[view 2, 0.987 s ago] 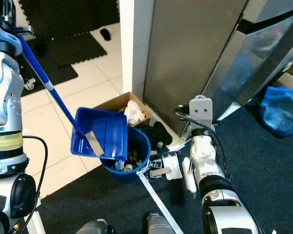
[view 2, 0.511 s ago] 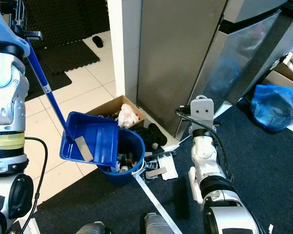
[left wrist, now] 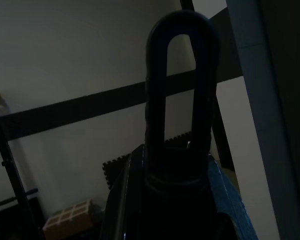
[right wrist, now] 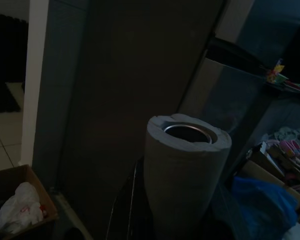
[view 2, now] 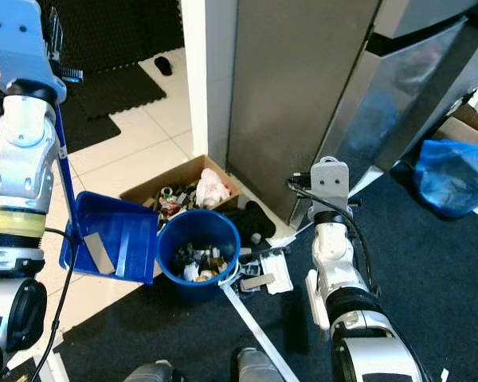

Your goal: Sweep floor

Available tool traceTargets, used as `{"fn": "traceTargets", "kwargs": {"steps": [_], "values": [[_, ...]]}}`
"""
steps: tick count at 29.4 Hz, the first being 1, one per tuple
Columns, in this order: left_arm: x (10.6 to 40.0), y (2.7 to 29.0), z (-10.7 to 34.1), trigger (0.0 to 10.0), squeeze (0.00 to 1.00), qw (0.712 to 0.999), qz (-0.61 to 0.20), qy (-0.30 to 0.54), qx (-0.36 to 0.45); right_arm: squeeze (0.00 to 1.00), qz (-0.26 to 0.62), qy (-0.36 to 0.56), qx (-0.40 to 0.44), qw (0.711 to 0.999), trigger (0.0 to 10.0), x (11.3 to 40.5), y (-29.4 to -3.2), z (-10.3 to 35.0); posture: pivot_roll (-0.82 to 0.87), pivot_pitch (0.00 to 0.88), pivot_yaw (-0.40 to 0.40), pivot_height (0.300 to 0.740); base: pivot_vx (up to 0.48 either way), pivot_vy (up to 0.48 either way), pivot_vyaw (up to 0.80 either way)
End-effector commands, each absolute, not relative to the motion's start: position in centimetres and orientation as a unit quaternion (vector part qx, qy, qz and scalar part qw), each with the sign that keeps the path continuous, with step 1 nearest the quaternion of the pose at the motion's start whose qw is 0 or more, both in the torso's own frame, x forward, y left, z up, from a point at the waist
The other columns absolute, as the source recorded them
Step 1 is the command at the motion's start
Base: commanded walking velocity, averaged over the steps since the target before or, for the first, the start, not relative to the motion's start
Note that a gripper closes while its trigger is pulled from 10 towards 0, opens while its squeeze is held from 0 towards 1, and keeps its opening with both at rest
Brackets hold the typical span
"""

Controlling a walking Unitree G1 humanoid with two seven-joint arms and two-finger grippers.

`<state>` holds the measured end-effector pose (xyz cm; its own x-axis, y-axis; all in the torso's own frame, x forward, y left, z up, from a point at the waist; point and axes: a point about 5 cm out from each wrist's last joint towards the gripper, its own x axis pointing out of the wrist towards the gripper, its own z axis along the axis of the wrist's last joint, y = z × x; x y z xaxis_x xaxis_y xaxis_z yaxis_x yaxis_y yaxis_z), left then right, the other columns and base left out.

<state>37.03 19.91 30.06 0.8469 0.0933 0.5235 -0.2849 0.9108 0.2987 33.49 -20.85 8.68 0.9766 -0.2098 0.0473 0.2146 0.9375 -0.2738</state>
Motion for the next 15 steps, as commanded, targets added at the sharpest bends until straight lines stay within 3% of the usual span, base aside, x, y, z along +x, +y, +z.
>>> {"fn": "traceTargets", "kwargs": {"steps": [1, 15], "values": [[37.0, 19.2, 32.0, 10.0, 0.0, 0.928, 0.094, -0.3, 0.202, 0.0, -0.111, -0.021, -0.141, 0.984, 10.0, 33.4, -21.0, 9.0, 0.02, 0.035, -0.019, 0.74, 0.0, 0.0, 0.0], [38.0, 13.7, 32.3, 10.0, 0.0, 0.925, 0.0, -0.324, 0.198, 0.0, -0.116, -0.023, -0.14, 0.983, 10.0, 33.4, -21.0, 9.0, 0.01, 0.036, -0.007, 0.74, 0.0, 0.0, 0.0]]}}
